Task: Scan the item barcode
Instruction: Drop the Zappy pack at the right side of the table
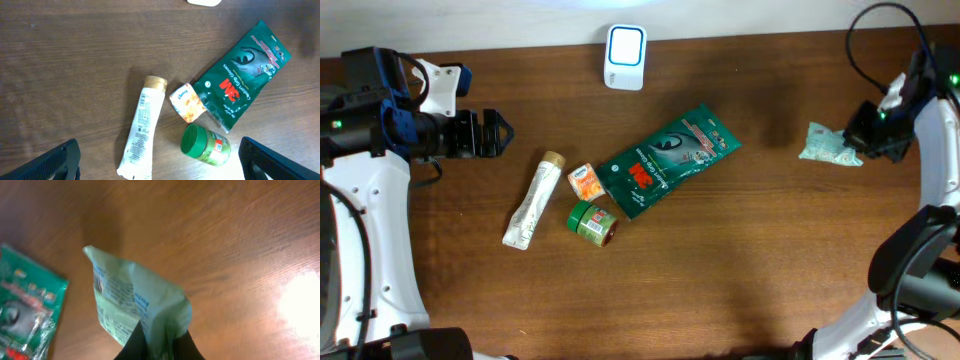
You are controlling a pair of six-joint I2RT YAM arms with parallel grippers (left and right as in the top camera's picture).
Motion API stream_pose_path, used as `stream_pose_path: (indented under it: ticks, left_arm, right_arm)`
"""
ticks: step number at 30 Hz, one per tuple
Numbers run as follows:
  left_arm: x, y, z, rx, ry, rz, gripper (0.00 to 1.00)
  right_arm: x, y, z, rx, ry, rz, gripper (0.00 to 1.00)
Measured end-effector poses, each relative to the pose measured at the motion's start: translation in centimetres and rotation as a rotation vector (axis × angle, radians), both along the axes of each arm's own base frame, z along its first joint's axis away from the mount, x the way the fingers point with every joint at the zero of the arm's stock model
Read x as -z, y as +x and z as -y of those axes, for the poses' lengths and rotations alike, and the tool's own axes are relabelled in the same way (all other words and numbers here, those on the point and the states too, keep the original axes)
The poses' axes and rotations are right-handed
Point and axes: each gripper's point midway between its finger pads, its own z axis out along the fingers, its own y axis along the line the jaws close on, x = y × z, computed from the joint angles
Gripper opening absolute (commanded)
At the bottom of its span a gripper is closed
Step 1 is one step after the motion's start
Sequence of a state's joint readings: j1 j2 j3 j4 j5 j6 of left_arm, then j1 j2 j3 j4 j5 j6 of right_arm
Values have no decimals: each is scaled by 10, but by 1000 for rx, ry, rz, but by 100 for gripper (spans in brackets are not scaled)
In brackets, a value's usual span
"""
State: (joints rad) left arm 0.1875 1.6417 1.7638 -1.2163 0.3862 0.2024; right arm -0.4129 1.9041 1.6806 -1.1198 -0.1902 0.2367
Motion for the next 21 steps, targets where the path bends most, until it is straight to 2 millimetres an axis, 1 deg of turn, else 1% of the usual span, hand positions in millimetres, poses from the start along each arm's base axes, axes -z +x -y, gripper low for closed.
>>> stream_pose_path:
  ticks: [1, 2, 3, 4, 5, 7, 9, 11, 12, 14, 15, 16, 17, 18, 20, 21]
  left_arm:
    - [0, 0, 0, 0, 1, 2, 99]
    - [0, 0, 0, 0, 0, 0, 99]
    - [0, 0, 0, 0, 0, 2, 99]
    - [0, 0, 0, 0, 0, 1, 99]
    - [0, 0, 0, 0, 0, 1, 99]
    - [0, 0, 0, 0, 0, 1, 99]
    - [0, 0, 0, 0, 0, 1, 99]
    - [0, 0, 0, 0, 0, 2, 99]
    - [0, 0, 0, 0, 0, 0, 99]
    - [0, 0, 0, 0, 1, 1, 99]
    - [0, 1, 0, -1, 1, 4, 99]
    - [0, 0, 0, 0, 1, 1, 99]
    - [0, 0, 0, 0, 0, 1, 99]
    - [0, 0, 0, 0, 0, 1, 99]
    - [0, 0, 0, 0, 0, 1, 99]
    - [0, 0, 0, 0, 0, 1, 99]
  right_arm:
    - [7, 1, 1, 2, 0, 4, 10]
    - [13, 3, 2, 1, 0, 15, 27]
    - [18, 4, 1, 0, 2, 22, 56]
    - [24, 3, 0, -1, 8, 19, 66]
    - [27, 1, -1, 3, 16, 13, 71]
    - [29, -2, -3, -6, 19, 1, 98]
    - [28, -10, -7, -10, 37, -33, 98]
    - [21, -15, -12, -29, 48, -59, 98]
    - [15, -15, -15, -46, 52, -62, 98]
    - [-11, -7, -31, -131, 48, -35, 98]
    - [-26, 1, -47, -199, 45, -7, 99]
    - [-41, 8, -67, -281, 40, 22, 98]
    - [-53, 17, -91, -374, 32, 60, 98]
    - [-62, 24, -122, -474, 28, 94, 98]
    - [-67, 26, -178, -632, 34, 121, 98]
    - [-67, 24, -200, -695, 38, 126, 98]
